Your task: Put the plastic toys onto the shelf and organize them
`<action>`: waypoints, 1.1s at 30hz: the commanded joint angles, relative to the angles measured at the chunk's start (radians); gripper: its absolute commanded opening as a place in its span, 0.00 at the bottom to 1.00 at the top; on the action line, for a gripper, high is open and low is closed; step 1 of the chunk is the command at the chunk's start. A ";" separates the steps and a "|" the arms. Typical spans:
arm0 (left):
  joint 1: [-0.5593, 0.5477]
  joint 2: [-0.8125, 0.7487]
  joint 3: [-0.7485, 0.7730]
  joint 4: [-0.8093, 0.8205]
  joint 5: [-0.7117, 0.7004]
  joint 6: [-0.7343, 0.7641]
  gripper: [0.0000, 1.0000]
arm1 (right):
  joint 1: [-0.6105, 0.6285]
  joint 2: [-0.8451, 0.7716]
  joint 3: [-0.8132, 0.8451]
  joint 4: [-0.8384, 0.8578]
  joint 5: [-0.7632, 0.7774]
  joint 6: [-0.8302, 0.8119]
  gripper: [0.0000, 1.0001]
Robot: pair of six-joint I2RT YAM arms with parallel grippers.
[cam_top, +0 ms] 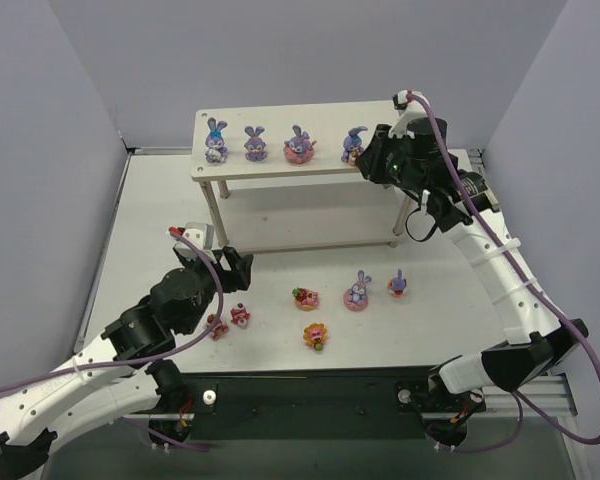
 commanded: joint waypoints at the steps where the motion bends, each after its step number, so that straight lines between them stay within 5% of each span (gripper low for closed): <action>1: 0.008 -0.019 -0.004 -0.008 -0.002 -0.015 0.79 | 0.003 0.031 0.039 0.039 -0.012 -0.024 0.13; 14: 0.012 -0.019 -0.004 -0.006 -0.006 -0.020 0.79 | 0.012 -0.018 0.032 0.051 -0.026 -0.024 0.19; 17: 0.014 -0.012 -0.002 -0.002 -0.006 -0.018 0.80 | 0.014 -0.057 0.027 0.034 -0.029 -0.021 0.28; 21: 0.017 0.001 0.002 0.008 -0.002 -0.018 0.80 | 0.012 -0.127 0.019 -0.041 0.003 0.004 0.56; 24: 0.020 0.008 0.007 0.009 0.001 -0.020 0.80 | 0.012 -0.176 -0.016 -0.153 0.058 0.030 0.68; 33: 0.023 0.035 -0.004 0.009 0.028 -0.043 0.90 | 0.142 -0.385 -0.534 -0.221 0.147 0.198 0.78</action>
